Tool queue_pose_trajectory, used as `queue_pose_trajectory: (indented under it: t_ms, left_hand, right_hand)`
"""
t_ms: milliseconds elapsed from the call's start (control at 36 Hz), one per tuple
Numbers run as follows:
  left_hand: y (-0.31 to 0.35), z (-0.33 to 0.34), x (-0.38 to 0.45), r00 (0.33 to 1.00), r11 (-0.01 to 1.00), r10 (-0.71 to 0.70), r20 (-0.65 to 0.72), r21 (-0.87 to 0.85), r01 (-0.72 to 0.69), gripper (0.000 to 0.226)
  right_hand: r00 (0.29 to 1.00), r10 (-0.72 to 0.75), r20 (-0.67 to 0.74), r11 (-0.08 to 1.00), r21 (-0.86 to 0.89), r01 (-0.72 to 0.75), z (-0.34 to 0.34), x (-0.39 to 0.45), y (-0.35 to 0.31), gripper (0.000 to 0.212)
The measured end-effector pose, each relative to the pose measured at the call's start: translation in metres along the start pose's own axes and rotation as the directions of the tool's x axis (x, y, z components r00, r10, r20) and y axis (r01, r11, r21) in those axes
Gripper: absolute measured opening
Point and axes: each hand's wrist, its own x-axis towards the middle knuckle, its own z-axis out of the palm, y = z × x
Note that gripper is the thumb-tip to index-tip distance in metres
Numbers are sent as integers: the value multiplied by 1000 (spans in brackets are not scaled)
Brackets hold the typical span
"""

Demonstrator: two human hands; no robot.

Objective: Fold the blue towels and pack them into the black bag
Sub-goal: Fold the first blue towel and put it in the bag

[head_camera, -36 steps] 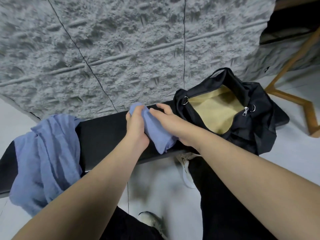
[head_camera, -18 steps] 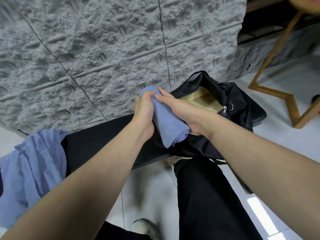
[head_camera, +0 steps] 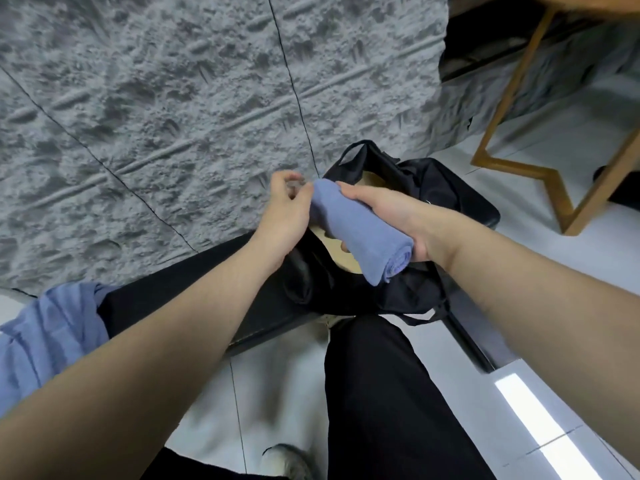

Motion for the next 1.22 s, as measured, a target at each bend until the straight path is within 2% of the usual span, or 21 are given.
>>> queue_pose_trajectory:
  t_ms: [56,111,139,194,306,389,417,472,556,639,694,806,861,944,1056,1083,1167,1222]
  left_hand:
    - [-10,-3,4,982,932,185,-48,324,-160,12]
    - [-17,-5,4,968,787,251,19,579,-215,18]
    - [-21,-5,5,966,723,250,68,650,-233,23]
    - [-24,-5,4,955,601,256,147,750,-277,32]
    - [-34,-5,14,940,371,274,204,879,-299,42]
    - [-40,-10,19,938,255,263,226,921,-293,44]
    - [-41,-13,20,950,262,224,218,925,-275,44]
    - [-45,-20,20,969,339,161,187,912,-232,41]
    - [-55,-28,17,983,542,126,134,821,-181,39]
    - [-60,-30,11,985,737,44,167,661,-144,65]
    - [-62,-28,6,987,838,49,156,531,-126,75]
    - [-71,-23,5,993,951,11,119,306,-47,77]
    - [-74,-25,6,993,974,-32,116,226,5,77]
    - [-82,-29,9,989,988,-73,126,145,54,80]
    - [-91,-35,15,981,992,-112,158,75,102,84]
    - [-92,-36,16,979,992,-118,166,56,110,84]
    - [-94,-36,15,977,994,-87,192,-50,99,85]
    - [-96,-37,15,977,982,-70,203,-161,104,84]
  right_hand:
    - [998,24,-63,997,-66,-28,-11,2,2,27]
    - [989,48,-141,989,-129,-67,-21,7,4,29]
    - [983,53,-177,984,-160,-82,-25,10,6,39]
    - [973,54,-223,968,-228,-106,-31,15,8,55]
    - [973,42,-229,936,-330,-118,-33,26,7,36]
    - [966,36,-256,871,-466,-156,-28,36,1,38]
    - [966,39,-254,840,-516,-169,-25,40,-2,44]
    - [980,52,-194,779,-606,-161,-16,49,-7,52]
    - [988,91,-124,703,-695,-152,-3,59,-14,51]
    - [992,105,-72,618,-777,-122,11,69,-20,32]
    - [994,106,-38,562,-822,-91,20,76,-22,18]
    - [981,180,-71,519,-841,-156,40,105,-11,33]
    - [986,132,-105,592,-789,-163,45,122,-3,32]
    - [990,27,-135,779,-618,-106,45,140,8,28]
    - [987,-2,-159,875,-479,-75,50,167,31,21]
    - [987,-15,-162,885,-461,-62,52,173,37,25]
    - [981,-67,-183,915,-403,-13,56,185,52,56]
    - [970,-120,-213,904,-428,18,58,191,57,63]
